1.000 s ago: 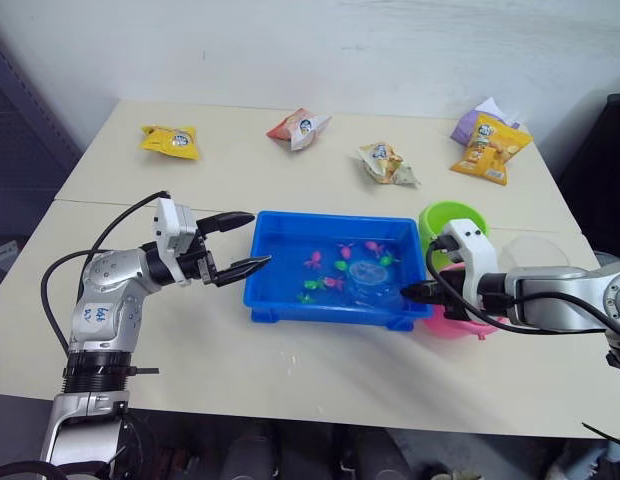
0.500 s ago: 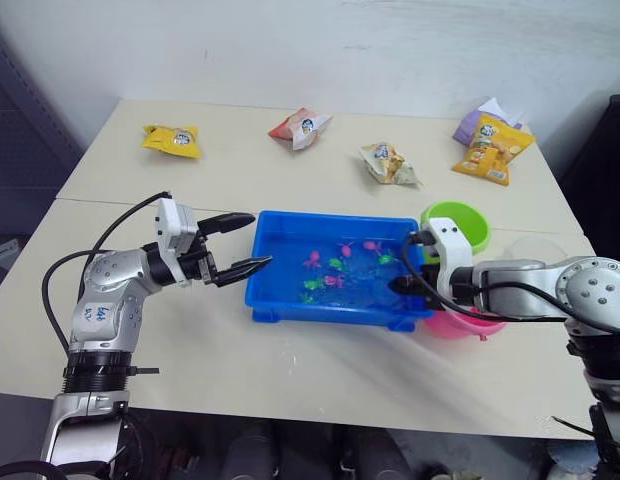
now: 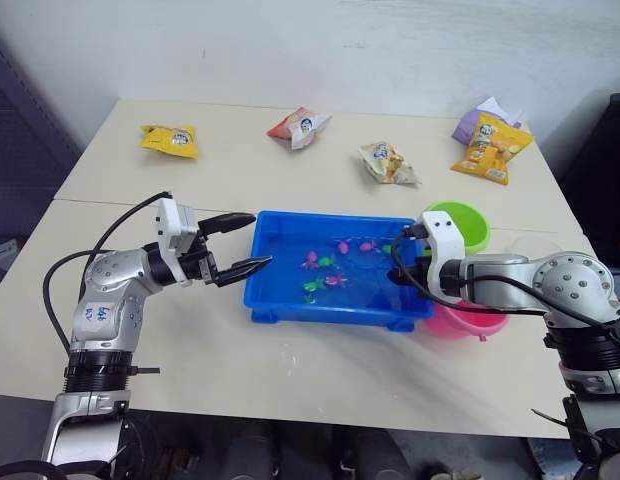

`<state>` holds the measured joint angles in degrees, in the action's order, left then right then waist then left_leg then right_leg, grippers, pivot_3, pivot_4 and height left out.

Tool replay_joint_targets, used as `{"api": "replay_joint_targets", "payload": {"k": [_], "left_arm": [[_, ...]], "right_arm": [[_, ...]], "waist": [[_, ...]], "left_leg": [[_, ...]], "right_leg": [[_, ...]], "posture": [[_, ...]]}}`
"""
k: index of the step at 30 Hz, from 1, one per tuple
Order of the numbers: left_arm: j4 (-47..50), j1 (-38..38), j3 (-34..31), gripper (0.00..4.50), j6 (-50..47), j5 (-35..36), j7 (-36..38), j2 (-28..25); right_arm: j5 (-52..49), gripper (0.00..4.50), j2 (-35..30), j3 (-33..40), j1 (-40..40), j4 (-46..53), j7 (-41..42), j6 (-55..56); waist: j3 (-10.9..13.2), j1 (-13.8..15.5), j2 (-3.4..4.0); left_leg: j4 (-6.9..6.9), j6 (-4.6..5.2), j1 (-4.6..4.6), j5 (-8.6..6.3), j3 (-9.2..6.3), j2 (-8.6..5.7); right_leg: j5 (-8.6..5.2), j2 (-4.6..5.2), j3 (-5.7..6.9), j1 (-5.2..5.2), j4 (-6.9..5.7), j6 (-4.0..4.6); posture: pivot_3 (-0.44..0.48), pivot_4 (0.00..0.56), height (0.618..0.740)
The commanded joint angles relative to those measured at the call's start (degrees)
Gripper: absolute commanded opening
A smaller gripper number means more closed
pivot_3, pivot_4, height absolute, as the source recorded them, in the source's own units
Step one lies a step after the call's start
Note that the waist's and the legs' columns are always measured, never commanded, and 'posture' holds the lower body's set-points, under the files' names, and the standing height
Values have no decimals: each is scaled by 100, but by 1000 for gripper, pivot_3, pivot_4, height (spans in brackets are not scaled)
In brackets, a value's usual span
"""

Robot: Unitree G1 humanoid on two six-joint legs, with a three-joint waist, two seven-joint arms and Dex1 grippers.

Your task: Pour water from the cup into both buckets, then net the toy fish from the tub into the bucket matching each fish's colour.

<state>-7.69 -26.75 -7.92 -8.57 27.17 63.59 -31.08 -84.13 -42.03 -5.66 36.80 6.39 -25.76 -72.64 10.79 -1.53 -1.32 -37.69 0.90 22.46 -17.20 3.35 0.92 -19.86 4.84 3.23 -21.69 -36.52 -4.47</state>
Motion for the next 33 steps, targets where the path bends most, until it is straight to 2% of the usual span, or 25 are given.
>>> {"api": "replay_joint_targets", "payload": {"k": [1, 11, 17, 22, 28, 30, 33], "left_arm": [[49, -124, -43, 4411, 90, 74, 13, 7], [72, -117, -23, 4411, 77, 66, -24, 32], [122, -138, -18, 4411, 49, 93, 8, 54], [490, -254, 90, 4411, -97, 297, 334, 5], [550, -490, 324, 4411, -304, 388, 710, 3], [470, -623, 424, 4411, -314, 375, 781, 112], [294, -811, 570, 4411, -289, 346, 866, 301]], "right_arm": [[248, 0, 44, 336, 21, 322, 186, 15], [742, 0, -172, 662, -434, 1112, 865, -146], [975, 0, -490, 943, -949, 1828, 1748, 29], [1399, 0, -882, 1222, -1536, 2530, 2637, 387], [1546, 0, -1189, 2290, -2440, 3167, 3050, 701], [1594, 0, -1243, 2818, -2998, 3546, 3335, 885], [2077, 0, -975, 3738, -4012, 4251, 4026, 1687]], "waist": [[0, 1, 0], [0, 5, 0], [0, 10, 0], [0, 14, 0], [0, 36, 1], [0, 67, 1], [0, 156, 1]], "left_leg": [[1, 0, 0, 0, 0, 0], [27, -1, 0, 1, 0, -1], [34, -3, 1, 2, -1, -1], [37, -2, -1, 2, -1, -1], [38, -5, -3, 4, -2, -2], [40, -6, -3, 4, -2, -2], [43, -7, -5, 4, -3, -2]], "right_leg": [[0, 0, 0, 0, 0, 0], [1, -1, 3, 0, 2, -1], [1, -1, 6, 0, 8, -1], [1, -2, 6, 1, 11, -1], [1, -2, 6, 6, 14, -2], [1, -4, 7, 6, 17, -2], [1, -10, 9, 10, 23, -2]], "posture": [[0, 150, 738], [0, 150, 738], [0, 150, 738], [0, 150, 738], [0, 150, 738], [0, 150, 738], [0, 150, 738]]}}
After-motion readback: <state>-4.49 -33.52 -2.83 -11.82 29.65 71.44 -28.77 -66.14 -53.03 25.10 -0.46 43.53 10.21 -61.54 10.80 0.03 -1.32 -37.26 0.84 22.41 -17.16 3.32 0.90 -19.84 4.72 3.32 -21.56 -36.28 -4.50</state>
